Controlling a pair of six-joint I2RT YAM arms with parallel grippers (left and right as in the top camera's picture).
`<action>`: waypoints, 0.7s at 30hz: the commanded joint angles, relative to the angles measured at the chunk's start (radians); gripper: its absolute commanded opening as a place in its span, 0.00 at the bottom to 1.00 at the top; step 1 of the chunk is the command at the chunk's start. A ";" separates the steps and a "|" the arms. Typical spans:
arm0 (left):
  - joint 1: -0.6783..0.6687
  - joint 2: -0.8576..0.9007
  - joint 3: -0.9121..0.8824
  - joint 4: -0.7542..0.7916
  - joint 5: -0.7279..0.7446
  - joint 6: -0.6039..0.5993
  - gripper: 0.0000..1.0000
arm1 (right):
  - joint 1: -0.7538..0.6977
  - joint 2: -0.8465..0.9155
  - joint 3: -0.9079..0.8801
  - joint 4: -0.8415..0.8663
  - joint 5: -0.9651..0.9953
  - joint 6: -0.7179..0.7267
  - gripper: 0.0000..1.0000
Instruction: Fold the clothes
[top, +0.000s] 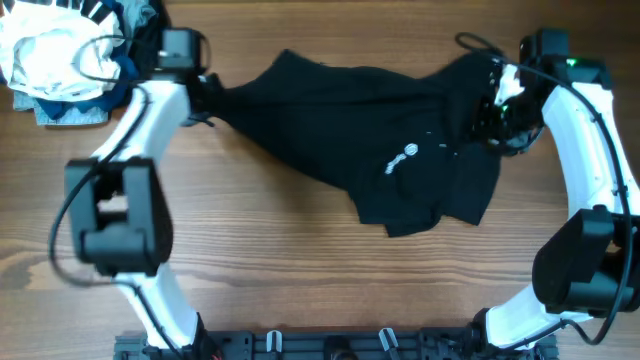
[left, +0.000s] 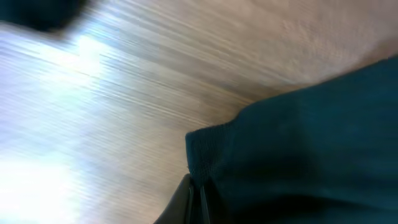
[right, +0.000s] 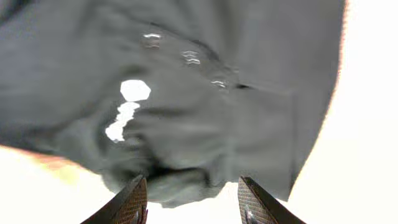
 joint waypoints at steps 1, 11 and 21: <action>0.048 -0.093 0.000 -0.058 -0.029 -0.033 0.04 | 0.000 -0.016 -0.125 0.066 0.044 0.005 0.47; 0.076 -0.117 0.000 -0.165 -0.064 -0.033 0.04 | 0.016 -0.016 -0.393 0.313 0.012 0.014 0.46; 0.074 -0.117 0.000 -0.166 -0.063 -0.033 0.04 | 0.116 -0.010 -0.498 0.453 0.105 0.138 0.31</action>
